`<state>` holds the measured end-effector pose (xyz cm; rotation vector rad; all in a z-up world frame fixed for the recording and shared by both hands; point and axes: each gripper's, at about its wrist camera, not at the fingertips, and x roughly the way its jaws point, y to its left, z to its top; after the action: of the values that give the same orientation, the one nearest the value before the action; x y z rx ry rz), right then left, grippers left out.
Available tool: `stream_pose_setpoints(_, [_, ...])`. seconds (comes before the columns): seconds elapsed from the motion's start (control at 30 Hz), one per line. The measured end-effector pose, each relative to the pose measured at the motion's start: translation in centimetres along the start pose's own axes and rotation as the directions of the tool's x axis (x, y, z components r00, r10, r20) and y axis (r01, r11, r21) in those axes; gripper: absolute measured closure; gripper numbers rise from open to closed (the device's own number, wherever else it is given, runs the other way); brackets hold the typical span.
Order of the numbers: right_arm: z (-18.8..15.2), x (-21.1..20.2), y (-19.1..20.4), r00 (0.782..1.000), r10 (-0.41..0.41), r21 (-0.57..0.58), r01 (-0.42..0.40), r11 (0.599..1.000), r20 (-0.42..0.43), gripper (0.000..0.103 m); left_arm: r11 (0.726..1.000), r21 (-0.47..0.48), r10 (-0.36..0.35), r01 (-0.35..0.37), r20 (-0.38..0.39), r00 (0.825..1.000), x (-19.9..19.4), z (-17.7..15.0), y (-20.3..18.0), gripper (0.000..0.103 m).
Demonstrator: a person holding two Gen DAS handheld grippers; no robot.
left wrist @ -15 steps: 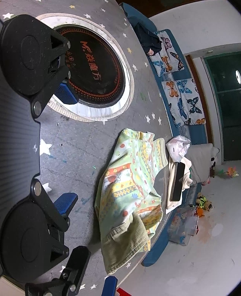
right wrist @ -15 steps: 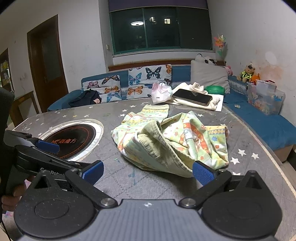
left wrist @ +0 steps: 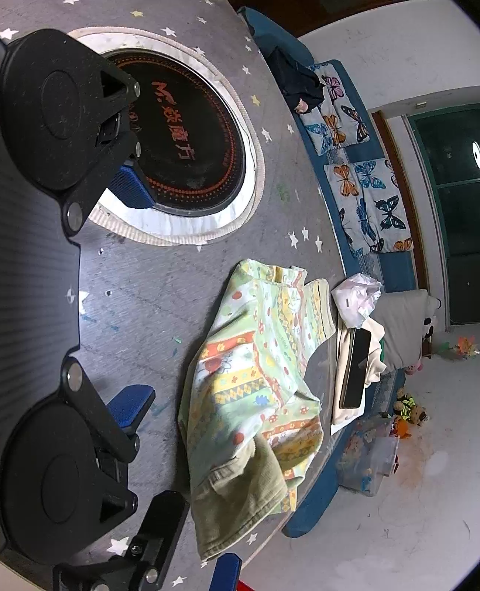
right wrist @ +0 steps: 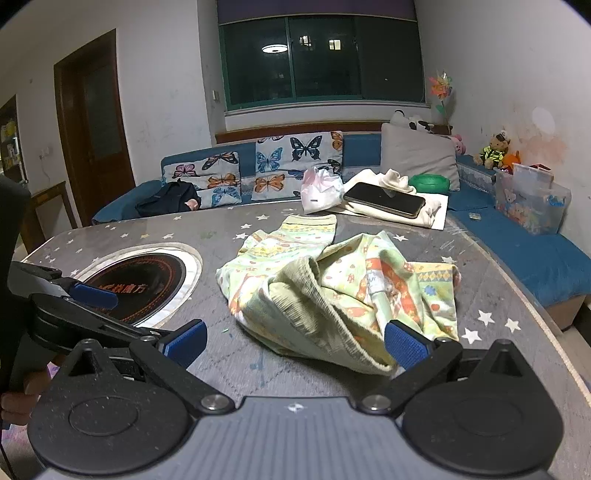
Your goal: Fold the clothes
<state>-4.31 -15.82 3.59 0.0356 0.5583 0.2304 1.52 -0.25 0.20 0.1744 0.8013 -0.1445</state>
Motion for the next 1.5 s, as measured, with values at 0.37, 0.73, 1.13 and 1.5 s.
stream_pose_setpoints(0.37, [1.0,1.7,-0.8,1.0,0.003,-0.008,-0.003,1.0,-0.015,0.0,1.0,-0.01,0.03,-0.03,0.01,0.999,0.7,1.2,0.9,0.0])
stream_pose_setpoints(0.73, [1.3,5.4,-1.2,0.995,0.018,-0.053,-0.023,0.998,-0.096,0.004,0.997,-0.05,0.063,-0.061,0.039,0.997,0.6,2.3,2.6,0.0])
stream_pose_setpoints(1.13, [0.4,5.4,1.1,0.988,0.082,-0.148,-0.101,0.984,-0.128,0.074,0.998,-0.062,0.017,-0.013,0.065,0.998,-0.1,3.3,2.1,0.0])
stream_pose_setpoints(1.5, [-2.0,3.3,4.7,0.966,0.182,-0.305,-0.232,0.924,-0.182,0.093,0.998,-0.003,-0.058,0.058,0.096,0.994,-1.2,4.0,0.1,0.0])
